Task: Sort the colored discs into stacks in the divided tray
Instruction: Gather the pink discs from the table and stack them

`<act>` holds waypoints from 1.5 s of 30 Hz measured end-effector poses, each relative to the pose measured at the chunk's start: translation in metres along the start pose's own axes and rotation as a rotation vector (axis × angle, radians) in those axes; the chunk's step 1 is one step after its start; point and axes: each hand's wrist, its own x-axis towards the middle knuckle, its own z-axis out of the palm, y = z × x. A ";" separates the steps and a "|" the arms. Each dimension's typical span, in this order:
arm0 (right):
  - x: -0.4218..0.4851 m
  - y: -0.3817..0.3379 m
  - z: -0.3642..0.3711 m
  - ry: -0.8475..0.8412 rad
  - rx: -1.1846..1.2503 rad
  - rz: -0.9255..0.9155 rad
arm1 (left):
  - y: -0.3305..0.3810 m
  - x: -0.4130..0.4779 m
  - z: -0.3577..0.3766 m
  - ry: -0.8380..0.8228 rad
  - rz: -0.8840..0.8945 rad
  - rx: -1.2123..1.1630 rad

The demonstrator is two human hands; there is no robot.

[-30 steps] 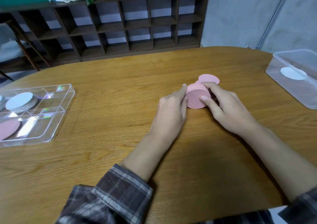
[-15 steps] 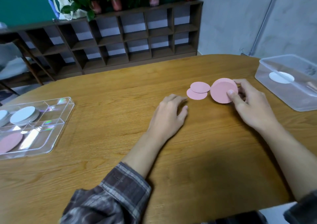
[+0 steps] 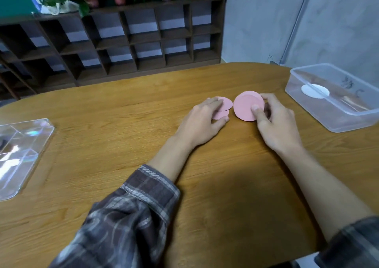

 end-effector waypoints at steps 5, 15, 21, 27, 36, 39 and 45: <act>0.001 -0.002 0.000 -0.010 -0.018 0.016 | 0.003 -0.005 -0.006 0.071 0.015 0.067; -0.004 -0.008 0.001 -0.056 0.008 -0.034 | 0.008 -0.041 -0.018 0.139 0.101 0.164; -0.007 -0.011 0.003 -0.119 0.056 -0.128 | 0.014 -0.061 -0.024 0.303 0.139 0.083; -0.012 -0.017 0.007 -0.220 0.096 -0.194 | 0.018 -0.055 -0.019 0.426 0.026 -0.217; -0.011 -0.017 0.014 -0.283 0.142 -0.148 | 0.022 -0.054 -0.018 0.399 -0.019 -0.342; -0.013 -0.019 0.013 -0.302 0.205 -0.109 | 0.022 -0.053 -0.017 0.396 -0.039 -0.264; -0.017 -0.025 0.019 -0.414 0.007 -0.134 | 0.025 -0.052 -0.012 0.413 -0.024 -0.133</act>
